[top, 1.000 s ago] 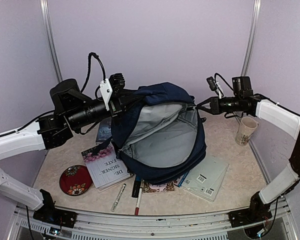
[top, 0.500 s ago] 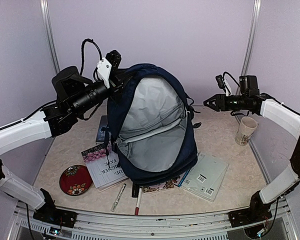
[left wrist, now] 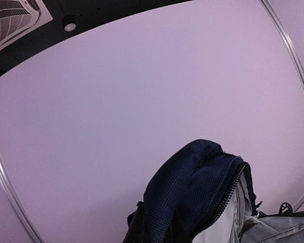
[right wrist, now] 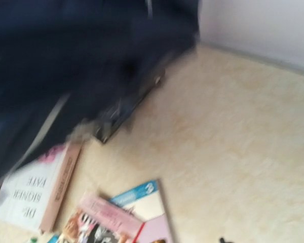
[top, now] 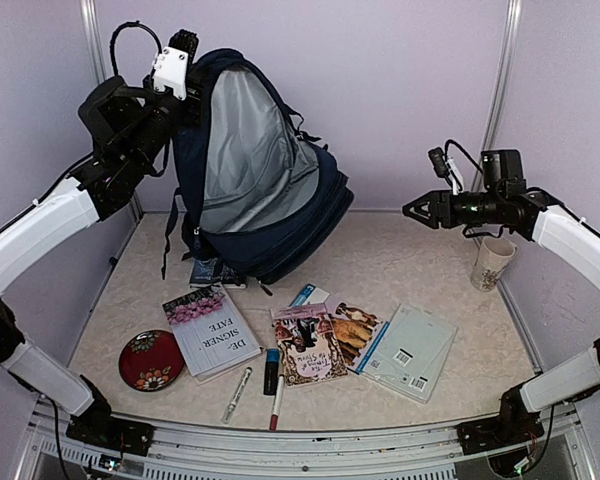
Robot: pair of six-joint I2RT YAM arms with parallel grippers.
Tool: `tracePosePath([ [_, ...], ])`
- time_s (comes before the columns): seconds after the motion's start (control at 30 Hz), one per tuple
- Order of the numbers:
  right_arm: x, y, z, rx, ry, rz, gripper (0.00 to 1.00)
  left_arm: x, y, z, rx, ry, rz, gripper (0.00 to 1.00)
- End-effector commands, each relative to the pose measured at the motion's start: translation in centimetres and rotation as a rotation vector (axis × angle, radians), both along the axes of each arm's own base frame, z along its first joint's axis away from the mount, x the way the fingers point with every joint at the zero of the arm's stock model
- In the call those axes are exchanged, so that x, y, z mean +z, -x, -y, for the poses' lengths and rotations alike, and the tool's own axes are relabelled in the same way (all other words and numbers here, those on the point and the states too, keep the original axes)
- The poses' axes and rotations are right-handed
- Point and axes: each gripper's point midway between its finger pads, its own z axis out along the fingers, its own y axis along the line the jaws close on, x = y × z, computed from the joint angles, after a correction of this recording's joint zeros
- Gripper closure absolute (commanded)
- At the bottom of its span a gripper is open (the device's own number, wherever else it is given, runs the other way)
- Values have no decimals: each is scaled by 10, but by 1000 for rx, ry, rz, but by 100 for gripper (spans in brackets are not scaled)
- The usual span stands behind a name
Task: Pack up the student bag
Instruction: Place the student bag at the corner of the board.
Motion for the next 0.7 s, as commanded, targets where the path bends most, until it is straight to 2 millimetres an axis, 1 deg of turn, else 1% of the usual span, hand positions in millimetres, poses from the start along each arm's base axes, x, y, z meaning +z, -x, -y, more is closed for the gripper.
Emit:
tracePosePath([
  [0.0, -35, 16, -23, 27, 66, -88, 45, 114, 86, -88, 195, 176, 349, 100],
  [0.07, -52, 19, -35, 34, 100, -125, 45, 107, 94, -95, 217, 156, 342, 100],
  [0.1, -60, 20, -41, 35, 110, -146, 45, 105, 100, -102, 232, 158, 340, 100],
  [0.2, -84, 22, -54, 28, 144, -208, 46, 79, 100, -112, 278, 143, 286, 100],
  [0.3, -106, 23, -66, 15, 170, -255, 46, 41, 96, -112, 253, 134, 210, 100],
  [0.4, -126, 27, -75, 12, 195, -299, 46, -3, 86, -106, 213, 131, 103, 100],
  [0.5, -145, 28, -74, -17, 238, -335, 46, -46, 78, -105, 204, 131, 10, 100],
  [0.6, -163, 24, -64, -69, 303, -365, 46, -87, 73, -107, 209, 129, -62, 100],
  [0.67, -178, 24, -54, -107, 365, -397, 44, -105, 72, -105, 194, 135, -100, 100],
])
